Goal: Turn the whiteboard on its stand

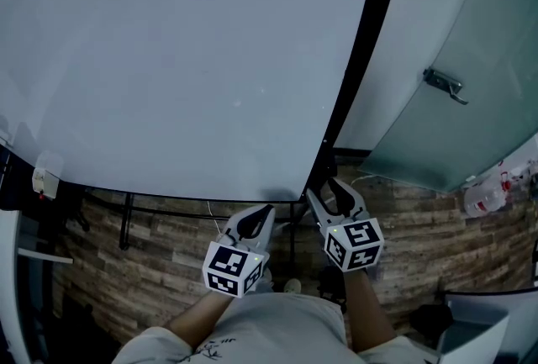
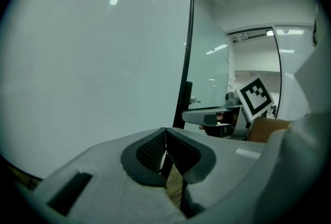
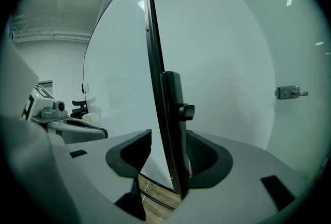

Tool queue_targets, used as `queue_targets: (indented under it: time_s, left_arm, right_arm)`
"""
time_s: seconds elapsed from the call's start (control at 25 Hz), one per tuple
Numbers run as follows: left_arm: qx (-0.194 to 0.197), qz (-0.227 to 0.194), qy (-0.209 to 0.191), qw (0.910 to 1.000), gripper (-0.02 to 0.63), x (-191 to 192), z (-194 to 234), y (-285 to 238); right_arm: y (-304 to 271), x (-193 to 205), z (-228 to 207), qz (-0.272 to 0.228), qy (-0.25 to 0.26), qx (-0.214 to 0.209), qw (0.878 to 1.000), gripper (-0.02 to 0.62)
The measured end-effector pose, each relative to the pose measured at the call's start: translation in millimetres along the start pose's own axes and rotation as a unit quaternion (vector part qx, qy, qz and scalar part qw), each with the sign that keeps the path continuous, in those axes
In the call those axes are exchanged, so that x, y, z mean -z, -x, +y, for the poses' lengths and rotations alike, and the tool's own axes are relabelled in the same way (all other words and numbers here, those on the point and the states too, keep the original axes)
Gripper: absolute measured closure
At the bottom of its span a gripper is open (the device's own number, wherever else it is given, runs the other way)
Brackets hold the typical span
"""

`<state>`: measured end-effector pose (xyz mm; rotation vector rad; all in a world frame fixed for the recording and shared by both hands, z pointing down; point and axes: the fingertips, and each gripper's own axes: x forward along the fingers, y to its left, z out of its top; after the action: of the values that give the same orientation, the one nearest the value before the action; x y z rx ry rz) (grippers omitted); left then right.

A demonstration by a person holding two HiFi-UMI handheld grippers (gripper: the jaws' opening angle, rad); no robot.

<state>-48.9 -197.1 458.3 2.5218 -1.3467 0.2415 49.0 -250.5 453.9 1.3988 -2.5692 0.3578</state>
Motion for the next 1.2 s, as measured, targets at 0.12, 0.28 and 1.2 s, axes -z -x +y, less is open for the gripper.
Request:
queue_targets:
  time_s: [0.12,0.28,1.2]
  left_arm:
    - [-0.004,0.002,0.001,1.0000,0.595,0.4,5.6,-3.3]
    - [-0.006,0.005,0.002,1.0000,0.595,-0.3,11.2,-8.2]
    - [-0.019,0.015,0.010,0.9997,0.595,6.9,25.4,-5.4]
  right_arm:
    - [-8.2,-0.1,-5.5,0.001,0.001,-0.006,1.000,0.413]
    - [-20.2,-3.1,-5.6,0.002,0.006,-0.027,1.000,0.405]
    - [-26.8,-5.2,-7.9,-0.008,-0.006,-0.071,0.997,0.400]
